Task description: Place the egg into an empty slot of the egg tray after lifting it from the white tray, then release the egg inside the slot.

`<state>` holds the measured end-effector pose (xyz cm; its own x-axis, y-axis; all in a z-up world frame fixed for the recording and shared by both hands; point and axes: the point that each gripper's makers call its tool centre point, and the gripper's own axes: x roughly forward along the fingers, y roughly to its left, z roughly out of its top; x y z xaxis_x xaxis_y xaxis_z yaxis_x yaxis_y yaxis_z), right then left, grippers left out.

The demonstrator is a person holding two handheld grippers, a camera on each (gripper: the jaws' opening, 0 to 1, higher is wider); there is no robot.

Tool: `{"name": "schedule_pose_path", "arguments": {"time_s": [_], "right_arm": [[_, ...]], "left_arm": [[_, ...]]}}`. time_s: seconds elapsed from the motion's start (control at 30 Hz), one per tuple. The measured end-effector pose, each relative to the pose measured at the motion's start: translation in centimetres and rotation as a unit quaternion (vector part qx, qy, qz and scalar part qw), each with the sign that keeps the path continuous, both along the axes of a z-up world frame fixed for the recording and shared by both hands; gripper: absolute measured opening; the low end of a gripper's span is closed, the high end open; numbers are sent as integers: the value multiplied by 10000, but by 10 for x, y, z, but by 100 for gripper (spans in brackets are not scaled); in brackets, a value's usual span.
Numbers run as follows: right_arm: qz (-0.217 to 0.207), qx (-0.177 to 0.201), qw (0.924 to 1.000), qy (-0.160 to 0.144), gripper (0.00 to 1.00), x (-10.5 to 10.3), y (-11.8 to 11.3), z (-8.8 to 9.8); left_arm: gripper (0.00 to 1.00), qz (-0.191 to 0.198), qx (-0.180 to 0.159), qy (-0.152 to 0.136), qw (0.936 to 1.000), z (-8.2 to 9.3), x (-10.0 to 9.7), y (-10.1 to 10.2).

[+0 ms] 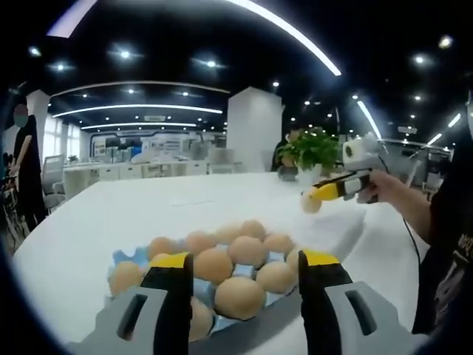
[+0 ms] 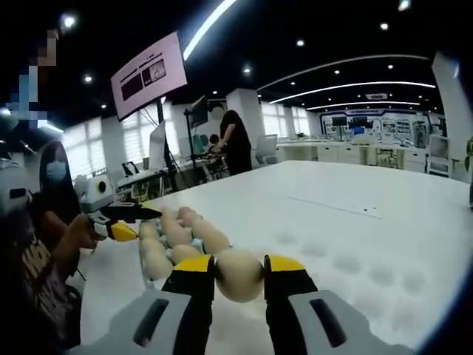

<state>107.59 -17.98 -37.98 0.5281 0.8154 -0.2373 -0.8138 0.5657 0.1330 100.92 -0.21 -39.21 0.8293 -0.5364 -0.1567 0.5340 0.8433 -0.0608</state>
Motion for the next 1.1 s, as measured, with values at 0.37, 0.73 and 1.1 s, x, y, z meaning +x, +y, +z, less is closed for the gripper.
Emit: {"name": "schedule_pose_path", "arguments": {"time_s": [0.37, 0.73, 1.1], "right_arm": [[361, 186, 9992, -38, 27, -9, 36, 7], [682, 431, 9967, 25, 27, -18, 78, 10], [1142, 599, 9915, 176, 27, -33, 111, 13]], "left_arm": [[58, -98, 8, -42, 9999, -1, 2, -13], [56, -134, -14, -97, 9999, 1, 3, -18], [55, -137, 304, -203, 9992, -2, 7, -26]]}}
